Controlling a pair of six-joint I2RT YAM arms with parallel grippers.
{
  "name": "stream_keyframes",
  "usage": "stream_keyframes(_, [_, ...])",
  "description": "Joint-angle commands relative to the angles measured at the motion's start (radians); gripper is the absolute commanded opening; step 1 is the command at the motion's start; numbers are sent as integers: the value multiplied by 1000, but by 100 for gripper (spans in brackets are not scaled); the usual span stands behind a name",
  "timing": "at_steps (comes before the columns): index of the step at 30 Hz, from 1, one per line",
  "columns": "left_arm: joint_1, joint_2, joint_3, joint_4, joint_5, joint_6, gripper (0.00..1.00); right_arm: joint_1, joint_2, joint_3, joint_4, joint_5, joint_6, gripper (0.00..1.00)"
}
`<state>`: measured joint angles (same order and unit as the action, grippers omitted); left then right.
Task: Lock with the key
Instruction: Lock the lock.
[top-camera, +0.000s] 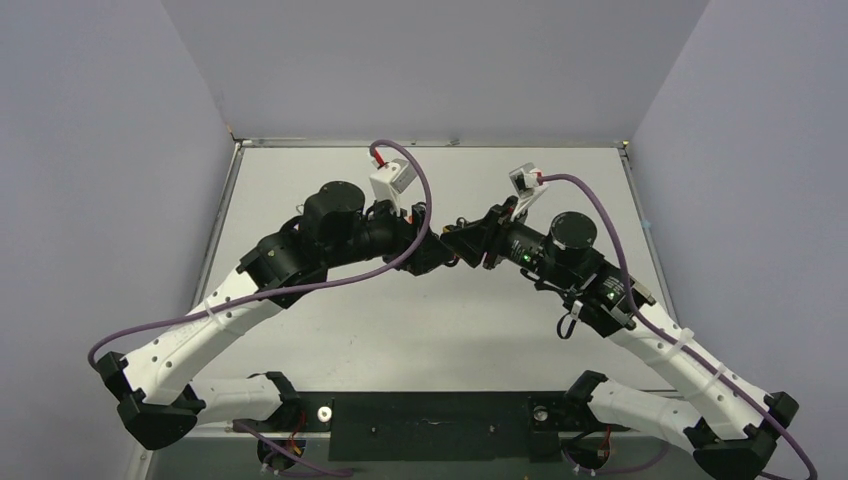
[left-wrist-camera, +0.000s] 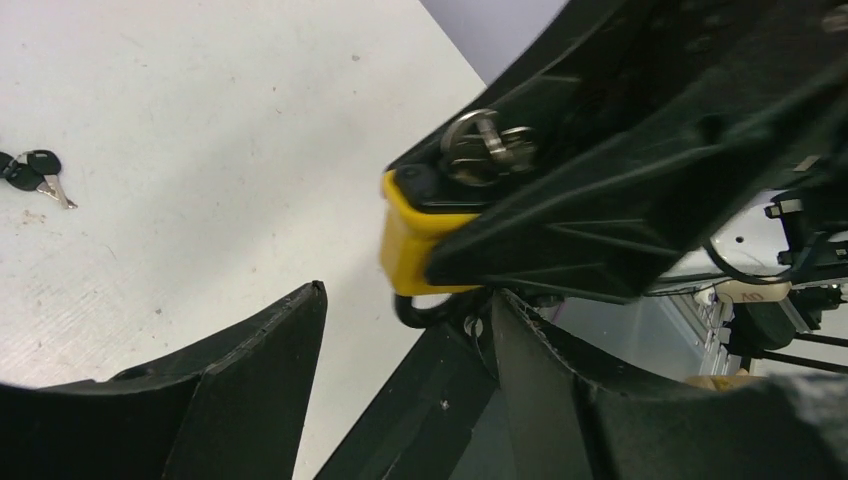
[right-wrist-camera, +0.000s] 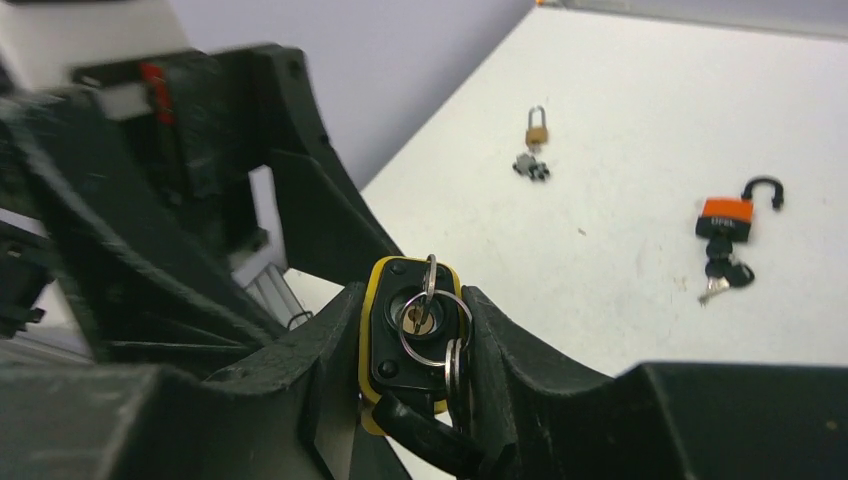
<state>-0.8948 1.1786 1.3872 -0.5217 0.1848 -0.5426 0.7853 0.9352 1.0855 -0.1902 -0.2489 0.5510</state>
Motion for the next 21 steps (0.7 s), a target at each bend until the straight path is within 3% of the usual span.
stream_keyframes(1, [27, -43, 19, 27, 45, -9, 60, -63, -23, -42, 103, -56, 74, 0])
stream_keyframes(9, [44, -48, -2, 50, 76, -8, 60, -135, -42, -119, 167, -123, 133, 0])
stream_keyframes(21, [145, -58, -42, 132, 303, -63, 56, -136, -109, -113, 173, -151, 181, 0])
